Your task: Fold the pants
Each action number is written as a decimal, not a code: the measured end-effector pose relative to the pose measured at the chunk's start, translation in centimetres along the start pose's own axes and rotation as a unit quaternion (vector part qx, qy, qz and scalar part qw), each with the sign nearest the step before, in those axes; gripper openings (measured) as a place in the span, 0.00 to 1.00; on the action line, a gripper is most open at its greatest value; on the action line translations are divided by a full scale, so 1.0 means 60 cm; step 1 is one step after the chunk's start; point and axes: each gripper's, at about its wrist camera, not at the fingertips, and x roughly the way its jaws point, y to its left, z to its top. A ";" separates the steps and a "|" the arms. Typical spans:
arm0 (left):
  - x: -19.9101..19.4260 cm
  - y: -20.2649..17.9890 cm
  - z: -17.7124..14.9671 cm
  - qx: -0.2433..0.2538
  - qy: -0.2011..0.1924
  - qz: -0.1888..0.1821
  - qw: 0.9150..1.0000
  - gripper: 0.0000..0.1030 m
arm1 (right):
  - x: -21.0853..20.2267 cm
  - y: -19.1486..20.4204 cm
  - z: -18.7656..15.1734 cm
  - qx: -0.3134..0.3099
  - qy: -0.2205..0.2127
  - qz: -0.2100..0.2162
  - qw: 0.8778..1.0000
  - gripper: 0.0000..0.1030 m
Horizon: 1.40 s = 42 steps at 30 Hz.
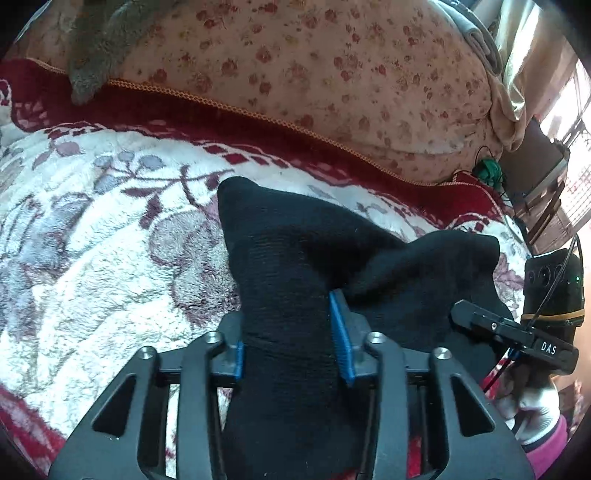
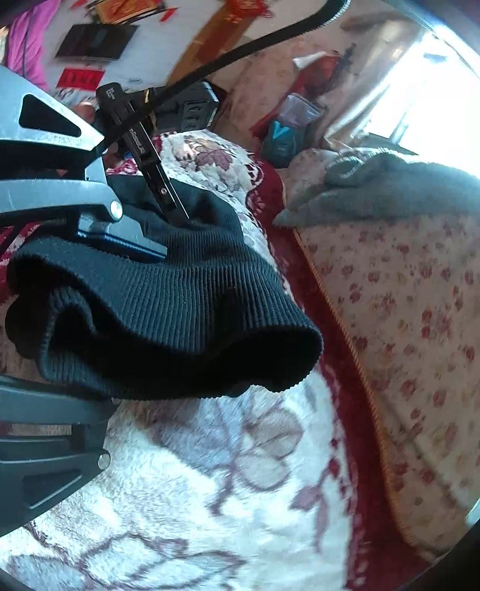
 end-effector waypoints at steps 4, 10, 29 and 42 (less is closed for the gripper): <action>-0.044 0.014 0.013 -0.002 -0.025 0.012 1.000 0.32 | 0.001 0.032 0.019 -0.010 -0.003 0.025 1.000 0.39; -0.132 0.079 0.041 -0.016 -0.060 0.049 0.997 0.32 | 0.058 0.112 0.043 -0.040 0.008 0.062 0.997 0.39; -0.185 0.293 0.008 -0.109 -0.075 0.153 0.979 0.43 | 0.349 0.238 0.042 -0.069 0.124 0.052 0.989 0.44; -0.213 0.277 0.010 -0.112 -0.086 0.240 0.960 0.64 | 0.258 0.277 0.067 -0.128 0.072 -0.035 0.989 0.53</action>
